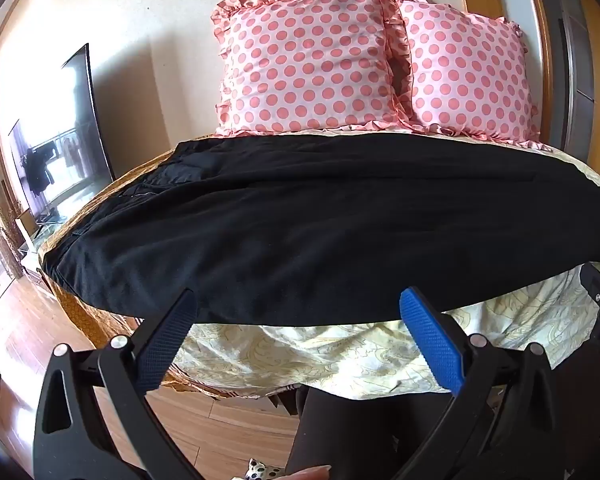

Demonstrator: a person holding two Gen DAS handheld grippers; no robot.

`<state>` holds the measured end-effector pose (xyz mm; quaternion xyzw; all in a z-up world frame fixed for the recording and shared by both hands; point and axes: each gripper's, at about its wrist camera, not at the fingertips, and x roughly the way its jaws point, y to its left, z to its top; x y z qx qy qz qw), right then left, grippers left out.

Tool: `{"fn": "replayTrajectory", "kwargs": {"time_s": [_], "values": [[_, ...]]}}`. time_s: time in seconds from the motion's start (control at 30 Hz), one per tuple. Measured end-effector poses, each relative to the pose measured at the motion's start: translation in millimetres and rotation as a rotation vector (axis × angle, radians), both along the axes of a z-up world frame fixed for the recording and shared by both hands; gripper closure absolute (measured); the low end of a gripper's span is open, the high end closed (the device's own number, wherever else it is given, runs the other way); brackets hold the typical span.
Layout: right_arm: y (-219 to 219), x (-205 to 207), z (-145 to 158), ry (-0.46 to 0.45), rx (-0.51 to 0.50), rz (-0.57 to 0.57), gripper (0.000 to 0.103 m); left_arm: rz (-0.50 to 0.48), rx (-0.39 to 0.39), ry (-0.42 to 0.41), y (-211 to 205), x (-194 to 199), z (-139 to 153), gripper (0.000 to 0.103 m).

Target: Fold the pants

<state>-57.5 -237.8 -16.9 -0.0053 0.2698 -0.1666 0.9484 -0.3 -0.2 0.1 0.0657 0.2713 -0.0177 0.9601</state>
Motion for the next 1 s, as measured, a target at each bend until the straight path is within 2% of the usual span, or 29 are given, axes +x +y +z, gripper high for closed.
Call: {"fn": "replayTrajectory", "kwargs": {"time_s": [1.0], "values": [[-3.0, 2.7, -0.9, 0.008, 0.002, -0.006, 0.001, -0.013, 0.004, 0.019, -7.6, -1.4, -8.0, 0.002]]}}
